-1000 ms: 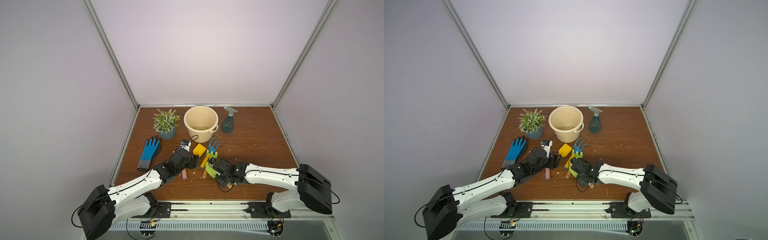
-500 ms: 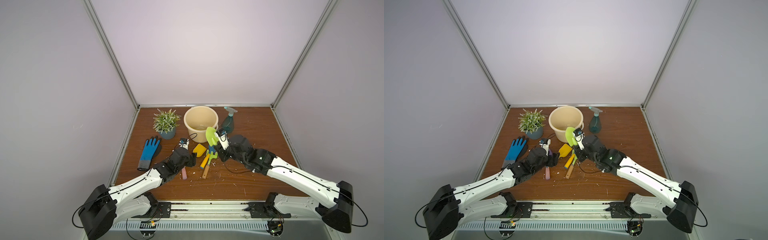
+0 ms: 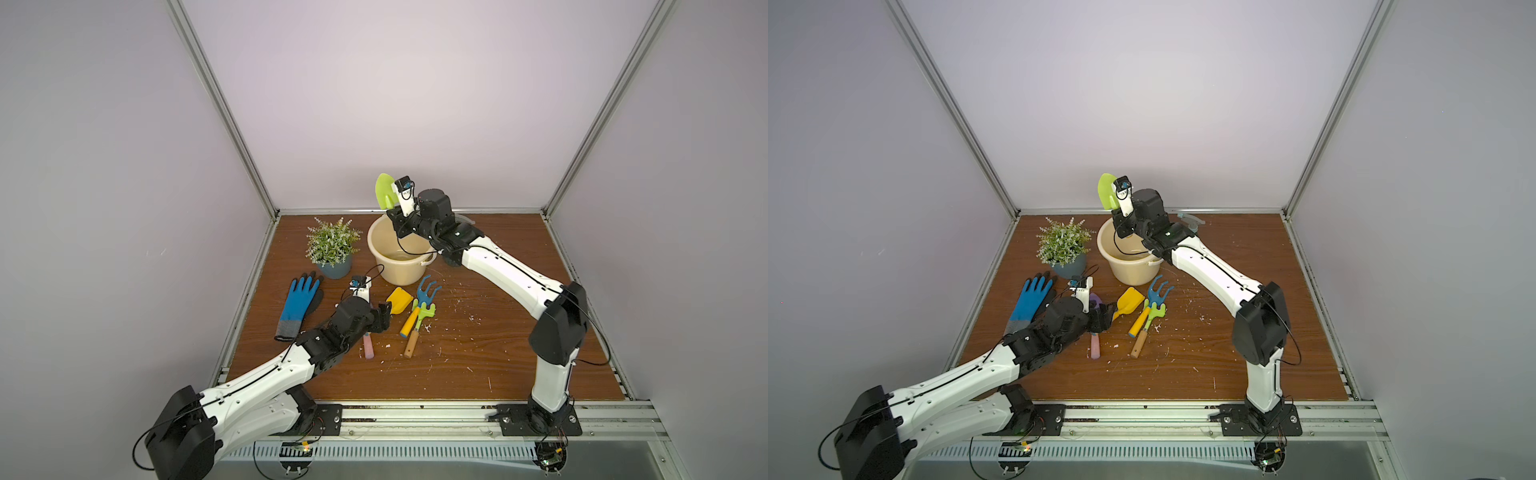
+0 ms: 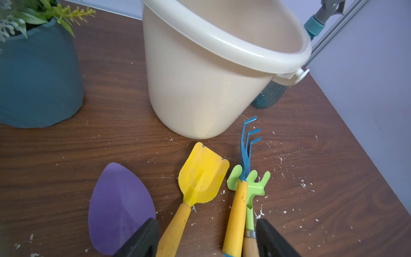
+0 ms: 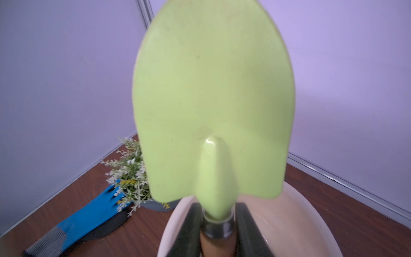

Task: Organize the gardening tools
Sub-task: Pick up the gardening tool from the center of the board, then place the gardening tool in the container.

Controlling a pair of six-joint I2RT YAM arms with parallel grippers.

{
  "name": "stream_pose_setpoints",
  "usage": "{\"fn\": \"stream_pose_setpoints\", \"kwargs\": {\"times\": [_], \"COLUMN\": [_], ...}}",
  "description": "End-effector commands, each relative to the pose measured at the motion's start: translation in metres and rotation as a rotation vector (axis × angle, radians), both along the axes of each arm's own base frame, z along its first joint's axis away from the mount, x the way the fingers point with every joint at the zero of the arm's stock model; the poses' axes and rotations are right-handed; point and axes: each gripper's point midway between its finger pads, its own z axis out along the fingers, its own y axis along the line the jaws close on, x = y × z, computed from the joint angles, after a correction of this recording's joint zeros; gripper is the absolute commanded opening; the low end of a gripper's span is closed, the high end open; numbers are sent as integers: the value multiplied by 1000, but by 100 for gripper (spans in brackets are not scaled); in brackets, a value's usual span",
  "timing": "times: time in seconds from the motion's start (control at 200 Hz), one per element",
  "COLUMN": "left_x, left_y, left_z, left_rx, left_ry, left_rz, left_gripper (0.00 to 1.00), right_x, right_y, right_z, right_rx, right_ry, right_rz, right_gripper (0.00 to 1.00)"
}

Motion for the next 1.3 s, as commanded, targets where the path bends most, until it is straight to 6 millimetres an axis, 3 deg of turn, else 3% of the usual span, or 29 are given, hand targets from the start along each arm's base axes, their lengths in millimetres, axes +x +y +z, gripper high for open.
{"fn": "stream_pose_setpoints", "kwargs": {"times": [0.0, 0.345, 0.46, 0.64, 0.745, 0.966, 1.296], "left_x": [0, -1, -1, -1, -1, -1, -1], "left_y": [8, 13, 14, 15, 16, 18, 20], "left_z": [-3, -4, -6, -5, -6, -3, -4], "left_rx": [5, 20, 21, 22, 25, 30, 59], "left_ry": [4, 2, 3, 2, 5, 1, 8], "left_rz": [31, 48, 51, 54, 59, 66, 65], "left_gripper": [73, 73, 73, 73, 73, 75, 77], "right_x": [17, 27, 27, 29, 31, 33, 13], "right_y": [7, 5, 3, 0, -2, -4, -17], "right_z": [7, -66, -78, -90, -85, -68, -2], "right_rx": [48, 57, 51, 45, 45, 43, 76], "right_ry": [-33, 31, 47, 68, 63, 44, -1], "right_rz": [10, -11, -19, -37, -52, -60, -51], "right_gripper": [8, 10, 13, 27, 37, 49, 54]}}
